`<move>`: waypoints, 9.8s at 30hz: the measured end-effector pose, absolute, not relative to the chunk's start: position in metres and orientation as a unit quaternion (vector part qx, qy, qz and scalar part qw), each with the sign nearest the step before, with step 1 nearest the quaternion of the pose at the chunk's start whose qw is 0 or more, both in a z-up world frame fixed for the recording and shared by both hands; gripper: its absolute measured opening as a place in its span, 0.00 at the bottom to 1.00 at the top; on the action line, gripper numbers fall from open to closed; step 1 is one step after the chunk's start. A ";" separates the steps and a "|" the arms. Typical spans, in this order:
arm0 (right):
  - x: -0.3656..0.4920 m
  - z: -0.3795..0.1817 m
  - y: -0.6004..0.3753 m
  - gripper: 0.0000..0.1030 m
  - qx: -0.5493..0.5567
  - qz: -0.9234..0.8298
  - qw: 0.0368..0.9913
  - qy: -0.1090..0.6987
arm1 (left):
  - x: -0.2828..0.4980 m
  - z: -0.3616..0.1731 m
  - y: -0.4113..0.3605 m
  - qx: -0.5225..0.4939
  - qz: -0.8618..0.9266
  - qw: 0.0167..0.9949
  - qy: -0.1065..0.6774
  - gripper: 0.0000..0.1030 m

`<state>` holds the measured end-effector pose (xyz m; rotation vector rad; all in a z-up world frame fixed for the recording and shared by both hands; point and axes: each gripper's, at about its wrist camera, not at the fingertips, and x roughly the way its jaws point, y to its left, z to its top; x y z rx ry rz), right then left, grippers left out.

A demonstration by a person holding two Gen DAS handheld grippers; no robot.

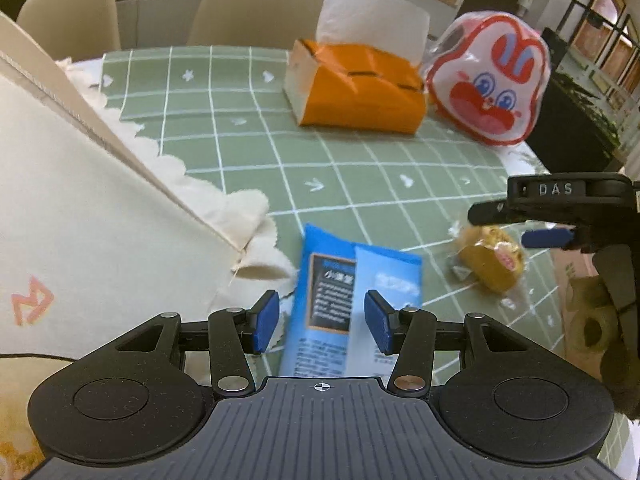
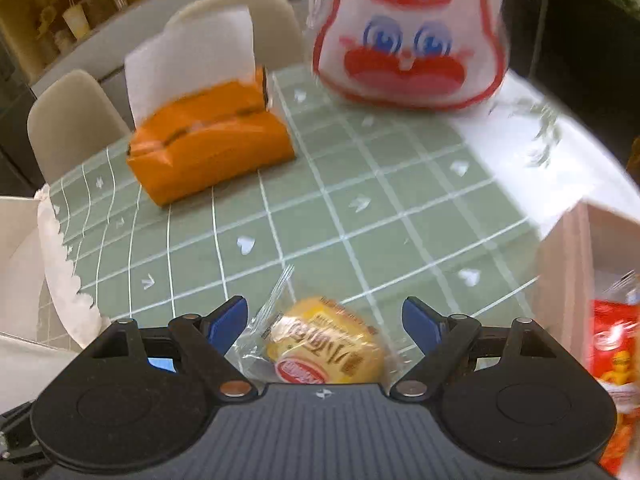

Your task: Organize snacks

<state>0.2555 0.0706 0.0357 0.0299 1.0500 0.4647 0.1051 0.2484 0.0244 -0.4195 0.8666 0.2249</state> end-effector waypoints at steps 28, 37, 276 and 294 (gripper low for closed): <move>0.069 0.026 -0.059 0.67 -0.022 0.232 0.834 0.499 | 0.060 0.017 0.129 -0.178 -0.085 0.862 0.467 0.40; 0.051 0.026 -0.083 0.77 0.015 0.210 0.839 0.501 | 0.062 0.009 0.112 -0.266 -0.113 0.830 0.477 0.40; -0.036 -0.022 -0.160 1.00 0.054 -0.036 0.923 0.379 | -0.001 -0.007 -0.012 0.038 -0.081 0.941 0.327 0.56; -0.050 -0.026 -0.157 1.00 0.055 -0.042 0.935 0.347 | -0.004 -0.006 -0.014 0.030 -0.078 0.941 0.328 0.57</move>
